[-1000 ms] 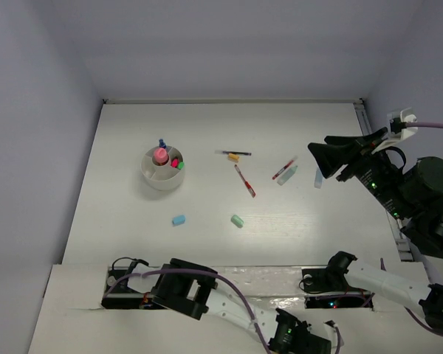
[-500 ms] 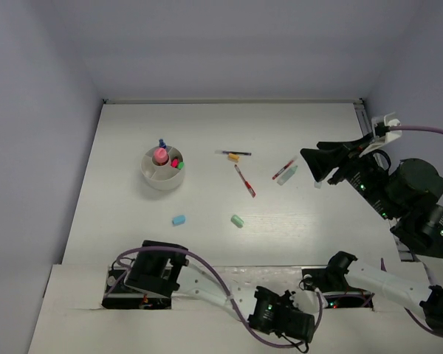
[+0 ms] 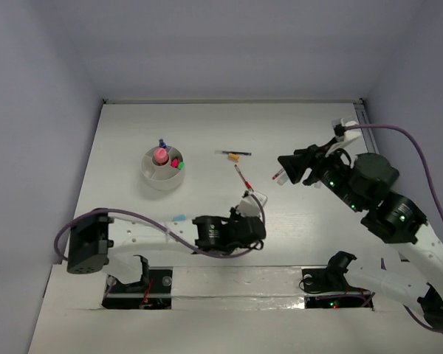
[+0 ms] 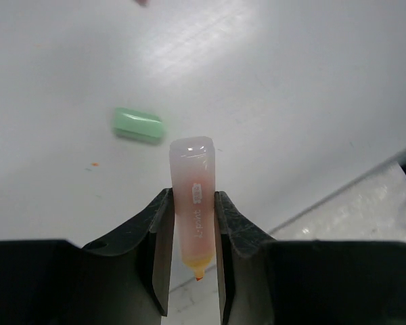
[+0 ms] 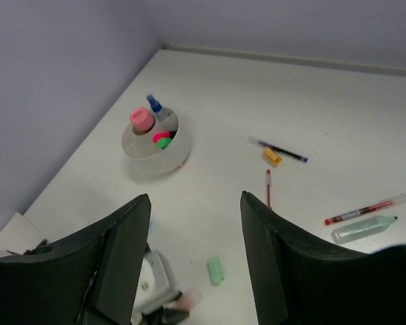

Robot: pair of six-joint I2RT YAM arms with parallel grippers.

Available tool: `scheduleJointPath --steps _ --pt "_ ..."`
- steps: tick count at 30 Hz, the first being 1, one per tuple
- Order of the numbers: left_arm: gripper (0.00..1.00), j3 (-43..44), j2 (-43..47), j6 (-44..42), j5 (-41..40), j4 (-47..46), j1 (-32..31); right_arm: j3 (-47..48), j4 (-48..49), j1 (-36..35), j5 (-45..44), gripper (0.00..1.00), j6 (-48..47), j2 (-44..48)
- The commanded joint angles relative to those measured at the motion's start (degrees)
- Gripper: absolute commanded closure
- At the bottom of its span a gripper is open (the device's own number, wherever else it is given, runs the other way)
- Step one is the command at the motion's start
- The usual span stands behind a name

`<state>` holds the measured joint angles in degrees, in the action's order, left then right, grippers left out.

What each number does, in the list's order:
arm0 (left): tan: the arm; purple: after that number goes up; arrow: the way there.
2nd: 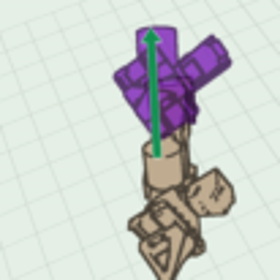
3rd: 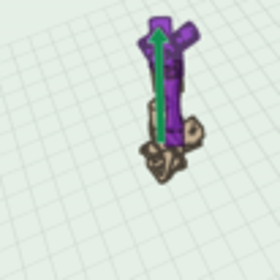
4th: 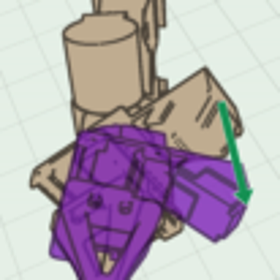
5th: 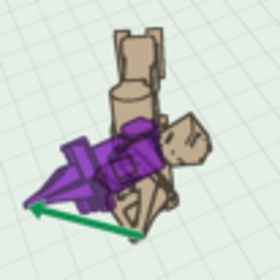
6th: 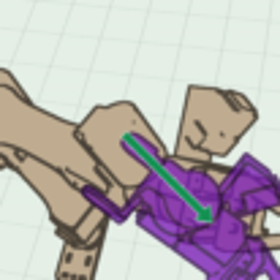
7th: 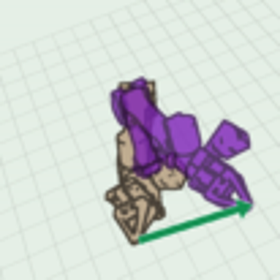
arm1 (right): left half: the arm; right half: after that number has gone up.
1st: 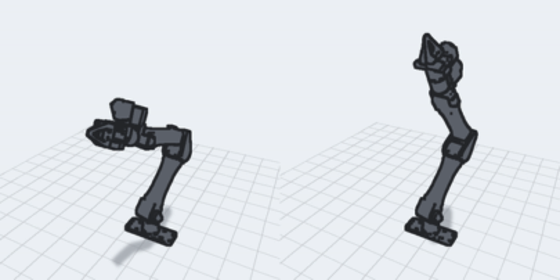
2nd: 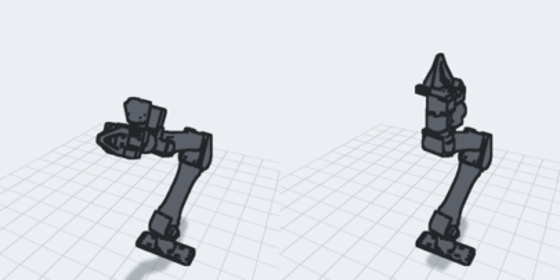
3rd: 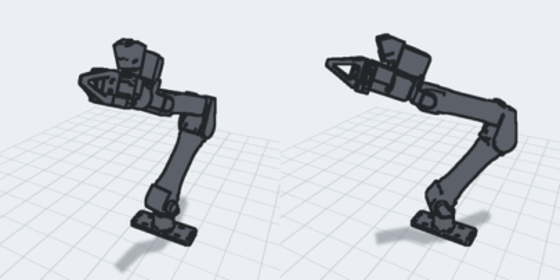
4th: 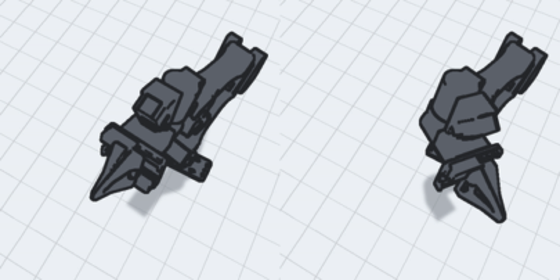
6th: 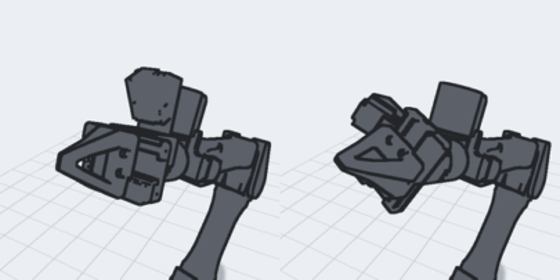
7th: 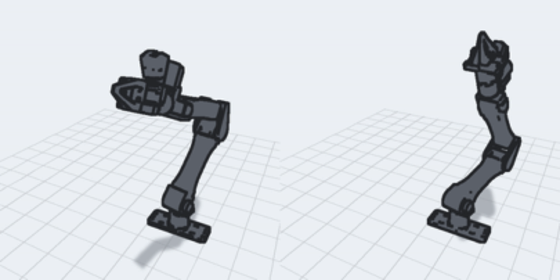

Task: Sort the stationery into containers
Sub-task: Pick up the pen from the center of the board.

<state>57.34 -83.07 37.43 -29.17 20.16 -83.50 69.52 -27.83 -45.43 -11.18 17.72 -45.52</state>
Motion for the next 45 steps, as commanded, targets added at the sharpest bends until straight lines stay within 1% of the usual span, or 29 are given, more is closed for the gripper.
scheduleJointPath --steps 1,2,3,6,7,8,10,11,12,13,14,15,16,17,18,19,20,21,24,30,37,41,44,45 --pt "1.0 -3.6 7.6 -0.3 -5.0 -3.5 4.2 -5.4 5.7 0.3 3.3 0.38 1.5 -2.6" --pt "1.0 -4.7 9.0 -0.1 -4.9 -5.1 7.1 -6.9 8.3 0.3 4.0 0.38 2.3 -3.0" --pt "1.0 -7.0 12.2 -0.1 -4.7 -6.3 8.7 -10.1 10.0 0.3 4.5 0.38 2.6 -3.1" --pt "1.0 -11.4 18.2 -0.3 -2.8 -11.4 15.0 -14.0 16.6 0.3 7.8 0.37 3.1 -3.4" --pt "1.0 -12.4 19.6 -0.4 -1.7 -14.2 16.6 -16.2 20.3 0.3 9.0 0.36 3.2 -3.6" --pt "1.0 -13.5 20.9 -0.5 -0.9 -16.1 19.8 -17.5 22.3 0.3 11.9 0.35 3.3 -4.0" --pt "1.0 -16.4 24.3 -1.0 2.5 -19.5 23.3 -20.4 25.8 0.3 14.5 0.34 2.9 -5.4" --pt "1.0 -17.2 25.2 -1.0 3.4 -22.8 24.9 -21.2 28.0 0.3 15.6 0.34 3.0 -5.8" --pt "1.0 -18.7 27.1 -1.0 4.2 -23.8 28.0 -22.0 30.1 0.3 15.8 0.34 2.9 -6.2" --pt "1.0 -19.4 29.0 -1.0 5.9 -25.9 29.7 -24.4 33.5 0.3 16.1 0.35 3.0 -6.1" --pt "1.0 -20.0 29.0 -1.0 6.9 -26.8 31.2 -25.9 35.5 0.3 16.6 0.36 2.9 -5.9" --pt "1.0 -21.0 30.7 -0.9 7.9 -27.6 32.7 -27.2 37.6 0.3 17.3 0.39 2.6 -5.7" --pt "1.0 -21.6 31.5 -0.7 9.6 -28.7 35.2 -28.5 39.4 0.3 18.1 0.4 2.3 -5.9" --pt "1.0 -21.8 32.1 -0.4 10.3 -30.2 36.4 -29.3 42.4 0.8 20.7 0.4 2.2 -6.6" --pt "1.0 -22.6 33.3 -0.1 10.9 -30.9 37.4 -29.9 43.5 0.8 22.9 0.36 2.1 -7.6" --pt "1.0 -22.9 33.9 0.3 11.7 -31.8 38.8 -29.8 44.4 0.8 25.1 0.32 2.1 -10.6" --pt "1.0 -23.2 34.3 1.1 12.1 -33.4 39.3 -29.4 45.7 0.8 28.3 0.29 2.0 -12.2" --pt "1.0 -23.8 35.2 1.6 12.6 -34.1 39.9 -28.6 46.4 0.8 29.2 0.22 1.9 -13.7" --pt "1.0 -25.0 37.1 3.3 14.7 -37.0 41.1 -28.1 49.9 0.8 30.2 0.15 1.3 -17.6" --pt "1.0 -25.9 39.0 5.4 16.4 -40.3 42.2 -23.5 53.8 0.8 36.3 0.16 0.4 -24.3" --pt "1.0 -27.2 38.3 6.2 18.4 -44.3 42.2 -19.4 57.1 0.8 36.2 0.19 1.4 -30.8" --pt "1.0 -28.2 38.1 7.0 19.3 -46.3 42.2 -18.6 58.9 0.8 35.6 0.22 1.8 -33.7" --pt "1.0 -28.7 38.2 7.0 19.8 -47.1 42.2 -17.8 60.1 0.8 35.7 0.26 2.0 -35.4" --pt "1.0 -28.8 38.1 7.0 19.9 -47.4 42.2 -17.9 60.7 0.8 35.8 0.29 2.2 -35.7"
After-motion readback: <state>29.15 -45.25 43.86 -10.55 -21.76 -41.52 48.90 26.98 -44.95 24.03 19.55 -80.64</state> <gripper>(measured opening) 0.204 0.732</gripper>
